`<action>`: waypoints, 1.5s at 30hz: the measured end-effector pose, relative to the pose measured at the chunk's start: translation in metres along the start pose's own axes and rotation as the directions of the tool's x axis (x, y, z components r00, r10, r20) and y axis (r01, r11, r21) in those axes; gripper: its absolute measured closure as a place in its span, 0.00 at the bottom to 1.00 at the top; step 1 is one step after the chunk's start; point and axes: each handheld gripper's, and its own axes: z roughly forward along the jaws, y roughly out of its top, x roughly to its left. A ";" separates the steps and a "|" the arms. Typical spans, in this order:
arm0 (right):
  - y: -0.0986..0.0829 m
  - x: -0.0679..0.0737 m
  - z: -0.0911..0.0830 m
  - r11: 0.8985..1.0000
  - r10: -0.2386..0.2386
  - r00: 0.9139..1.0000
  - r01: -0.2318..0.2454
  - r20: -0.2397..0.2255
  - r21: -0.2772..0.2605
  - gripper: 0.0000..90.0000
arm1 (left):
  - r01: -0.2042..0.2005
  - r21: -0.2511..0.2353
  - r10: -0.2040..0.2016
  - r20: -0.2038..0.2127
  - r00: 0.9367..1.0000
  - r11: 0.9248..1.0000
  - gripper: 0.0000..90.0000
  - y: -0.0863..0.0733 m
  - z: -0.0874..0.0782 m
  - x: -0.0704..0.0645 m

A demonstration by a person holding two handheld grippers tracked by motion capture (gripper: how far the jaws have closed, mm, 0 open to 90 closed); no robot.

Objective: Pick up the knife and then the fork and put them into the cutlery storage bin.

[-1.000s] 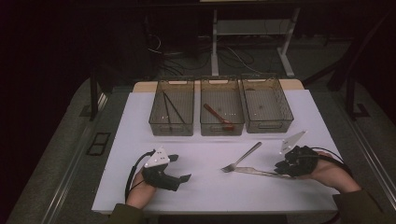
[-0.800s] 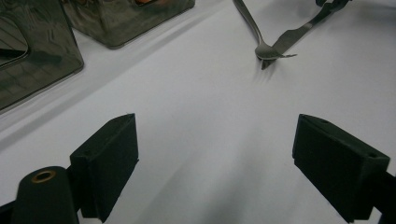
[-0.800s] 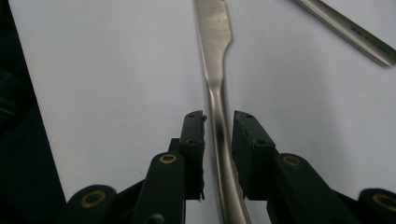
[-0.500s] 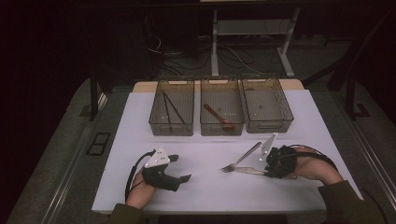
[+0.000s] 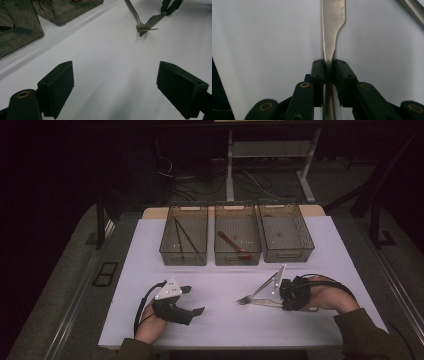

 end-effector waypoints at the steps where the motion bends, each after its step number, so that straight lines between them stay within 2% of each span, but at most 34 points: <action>1: 0.001 -0.001 0.000 1.000 -0.004 1.000 0.004 -0.006 0.008 0.84 | 0.001 -0.001 -0.001 0.000 1.000 1.000 0.15 0.000 0.000 0.000; 3: 0.004 -0.002 0.001 0.999 -0.023 1.000 0.023 0.000 0.023 0.85 | 0.000 0.000 0.000 0.000 1.000 1.000 0.15 0.000 0.000 0.000; 5: 0.005 -0.001 0.000 0.999 -0.014 1.000 0.014 -0.008 0.038 0.87 | 0.001 -0.002 -0.001 0.000 1.000 1.000 0.15 0.000 0.000 0.000; 8: 0.005 -0.002 0.001 0.999 -0.031 0.999 0.031 -0.012 0.031 0.88 | 0.000 -0.002 0.000 0.000 1.000 1.000 0.15 0.000 0.000 0.000; 14: 0.003 0.000 0.000 0.998 -0.067 0.998 0.066 0.011 0.021 0.88 | -0.001 0.001 0.001 -0.001 1.000 1.000 0.15 0.000 -0.001 0.000; 16: 0.002 0.002 0.000 0.997 -0.076 0.997 0.076 0.005 0.012 0.88 | 0.000 0.000 0.000 -0.002 1.000 1.000 0.15 0.000 -0.002 0.001; 19: -0.003 0.007 -0.001 0.995 -0.095 0.995 0.095 -0.033 -0.013 0.88 | 0.001 -0.002 -0.001 -0.002 1.000 1.000 0.15 0.000 -0.002 0.000; 21: -0.006 0.011 -0.002 0.996 -0.088 0.995 0.086 -0.056 -0.023 0.88 | 0.000 0.000 0.000 -0.003 1.000 1.000 0.15 0.000 -0.002 0.000; 24: -0.013 0.012 -0.006 0.995 -0.082 0.994 0.078 -0.068 -0.055 0.88 | 0.001 -0.001 -0.001 -0.003 1.000 1.000 0.15 0.000 -0.002 0.000; 26: -0.018 0.013 -0.010 0.995 -0.062 0.995 0.056 -0.076 -0.083 0.88 | 0.001 -0.001 -0.001 -0.003 1.000 1.000 0.15 0.000 -0.001 0.000; 32: -0.032 0.006 -0.021 0.987 -0.004 0.997 -0.007 -0.072 -0.163 0.88 | 0.000 0.000 0.000 -0.003 1.000 1.000 0.15 0.000 -0.002 0.000; 36: -0.040 0.001 -0.028 0.974 0.032 0.998 -0.041 -0.044 -0.224 0.88 | 0.001 -0.002 -0.001 -0.003 1.000 1.000 0.15 0.000 -0.002 0.001; 39: -0.046 -0.005 -0.033 0.958 0.070 0.997 -0.070 -0.013 -0.278 0.88 | 0.000 0.000 0.000 -0.002 1.000 1.000 0.15 0.000 -0.002 0.000; 42: -0.052 -0.011 -0.038 0.931 0.119 0.993 -0.106 0.016 -0.350 0.88 | 0.000 0.001 0.000 -0.002 1.000 1.000 0.15 0.000 -0.002 0.001; 45: -0.057 -0.016 -0.041 0.895 0.191 0.981 -0.162 0.027 -0.414 0.88 | -0.001 0.001 0.001 -0.002 1.000 1.000 0.15 0.000 -0.001 0.001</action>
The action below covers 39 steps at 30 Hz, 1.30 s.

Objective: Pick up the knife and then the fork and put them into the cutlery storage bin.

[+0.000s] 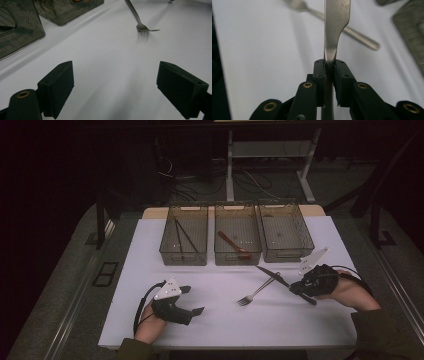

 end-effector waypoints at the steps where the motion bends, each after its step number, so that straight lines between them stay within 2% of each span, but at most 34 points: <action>1: -0.001 -0.003 -0.001 1.000 0.019 1.000 -0.019 0.019 -0.021 0.88 | 0.000 0.000 0.000 0.000 1.000 1.000 0.15 0.000 0.000 0.000; 3: -0.004 -0.008 -0.004 0.997 0.059 0.998 -0.057 0.033 -0.059 0.88 | 0.001 0.002 -0.001 0.001 1.000 1.000 0.15 0.000 0.000 -0.001; 6: -0.007 -0.014 -0.010 0.987 0.118 0.992 -0.111 0.051 -0.119 0.88 | 0.000 0.003 0.000 0.002 1.000 1.000 0.15 0.000 0.000 0.000; 8: -0.008 -0.019 -0.014 0.976 0.153 0.986 -0.141 0.066 -0.164 0.88 | 0.000 0.004 0.000 0.002 1.000 1.000 0.15 0.000 0.000 0.000; 12: -0.010 -0.030 -0.023 0.953 0.203 0.977 -0.182 0.065 -0.243 0.88 | -0.001 0.004 0.001 0.001 1.000 1.000 0.15 0.000 0.001 0.000; 15: -0.009 -0.037 -0.028 0.934 0.251 0.965 -0.220 0.077 -0.282 0.88 | 0.000 0.003 0.000 0.000 1.000 1.000 0.15 0.000 0.002 0.000; 18: -0.005 -0.043 -0.034 0.917 0.298 0.949 -0.256 0.099 -0.307 0.88 | 0.000 0.006 0.000 0.000 1.000 1.000 0.15 0.000 0.001 0.000; 23: 0.004 -0.058 -0.046 0.880 0.374 0.920 -0.310 0.122 -0.360 0.88 | -0.004 0.007 0.004 0.001 1.000 1.000 0.15 0.000 0.001 0.000; 27: 0.013 -0.072 -0.054 0.861 0.409 0.900 -0.325 0.152 -0.391 0.88 | -0.002 0.007 0.002 0.001 1.000 1.000 0.15 0.000 0.001 0.001; 30: 0.021 -0.082 -0.060 0.844 0.433 0.888 -0.338 0.156 -0.417 0.88 | 0.001 0.001 -0.001 0.001 1.000 1.000 0.15 0.000 0.001 0.000; 32: 0.027 -0.089 -0.062 0.840 0.441 0.882 -0.341 0.165 -0.422 0.88 | 0.003 -0.004 -0.003 0.002 1.000 1.000 0.15 0.000 0.001 0.000; 39: 0.043 -0.113 -0.057 0.842 0.472 0.854 -0.362 0.220 -0.399 0.88 | 0.002 -0.003 -0.002 0.000 1.000 1.000 0.15 0.000 0.000 0.001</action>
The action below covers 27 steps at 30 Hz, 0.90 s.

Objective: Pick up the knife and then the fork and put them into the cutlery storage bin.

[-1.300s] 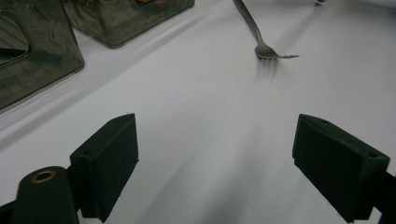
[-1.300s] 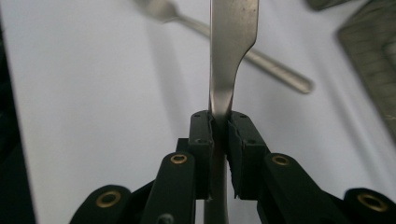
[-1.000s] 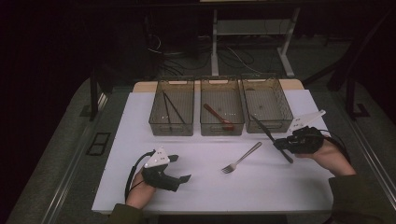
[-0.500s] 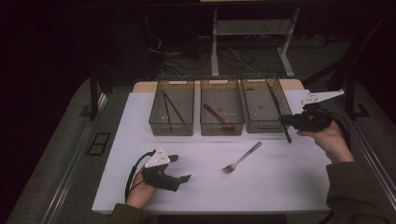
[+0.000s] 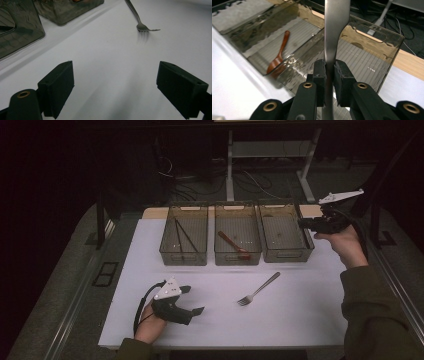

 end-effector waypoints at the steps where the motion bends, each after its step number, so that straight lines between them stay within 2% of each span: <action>1: 0.002 -0.002 0.003 1.000 0.003 1.000 -0.003 0.007 0.000 0.88 | -0.002 -0.001 0.002 0.000 1.000 1.000 0.15 0.000 0.000 0.000; 6: 0.004 -0.013 0.020 0.999 0.041 0.998 -0.042 0.037 0.027 0.88 | -0.001 -0.001 0.001 0.001 1.000 1.000 0.15 0.000 0.000 0.000; 11: 0.001 -0.017 0.040 0.994 0.044 0.997 -0.050 0.066 0.094 0.88 | -0.001 -0.002 0.001 0.002 1.000 1.000 0.15 0.000 -0.001 0.000; 14: -0.004 -0.019 0.051 0.988 0.055 0.996 -0.065 0.070 0.140 0.88 | -0.002 -0.003 0.002 0.003 1.000 1.000 0.15 0.000 -0.001 0.000; 18: -0.010 -0.021 0.064 0.977 0.045 0.995 -0.062 0.089 0.206 0.88 | 0.000 -0.005 0.000 0.004 1.000 1.000 0.15 0.000 -0.001 0.000; 27: -0.016 -0.023 0.079 0.951 0.054 0.995 -0.078 0.087 0.299 0.88 | 0.002 -0.004 -0.001 0.004 1.000 1.000 0.15 0.000 -0.001 0.000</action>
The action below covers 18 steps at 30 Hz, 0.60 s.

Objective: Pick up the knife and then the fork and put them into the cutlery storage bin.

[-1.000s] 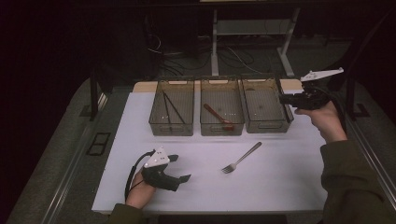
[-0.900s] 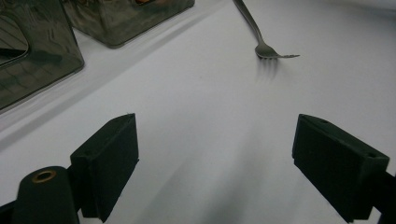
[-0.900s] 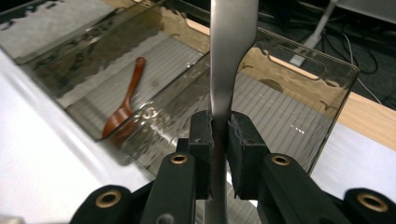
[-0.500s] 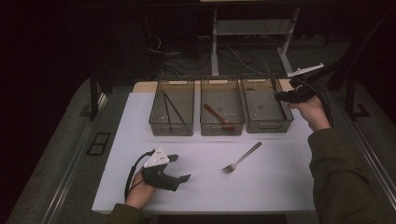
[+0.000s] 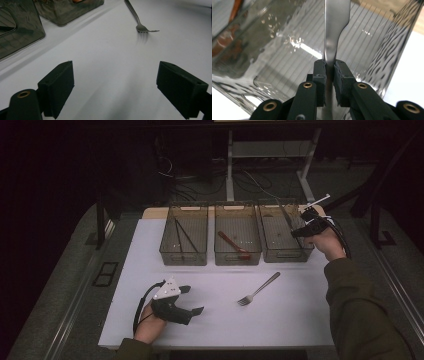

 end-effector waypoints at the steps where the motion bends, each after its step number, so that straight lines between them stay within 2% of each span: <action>1: 0.000 0.000 0.002 1.000 -0.001 1.000 0.001 -0.003 0.010 0.88 | 0.000 0.000 0.000 0.000 1.000 1.000 0.15 0.000 0.000 0.000; 8: 0.000 0.000 0.011 0.999 0.005 1.000 -0.005 -0.007 0.047 0.87 | 0.001 -0.001 -0.001 0.001 1.000 1.000 0.15 0.000 0.000 0.000; 10: 0.001 0.002 0.011 0.999 -0.003 1.000 0.004 -0.006 0.054 0.83 | 0.001 0.000 -0.001 0.000 1.000 1.000 0.15 0.000 0.000 0.000; 13: 0.000 0.001 0.005 1.000 0.010 1.000 -0.010 0.003 0.004 0.73 | 0.004 -0.002 -0.004 0.001 1.000 1.000 0.15 0.000 -0.001 0.000; 15: 0.000 0.000 -0.004 0.999 0.023 1.000 -0.024 -0.020 -0.046 0.68 | 0.003 -0.001 -0.003 0.000 1.000 1.000 0.15 0.000 -0.001 0.000; 18: -0.004 0.003 -0.022 0.991 0.026 0.998 -0.033 -0.054 -0.128 0.66 | 0.003 -0.001 -0.003 -0.001 1.000 1.000 0.15 0.000 -0.001 0.000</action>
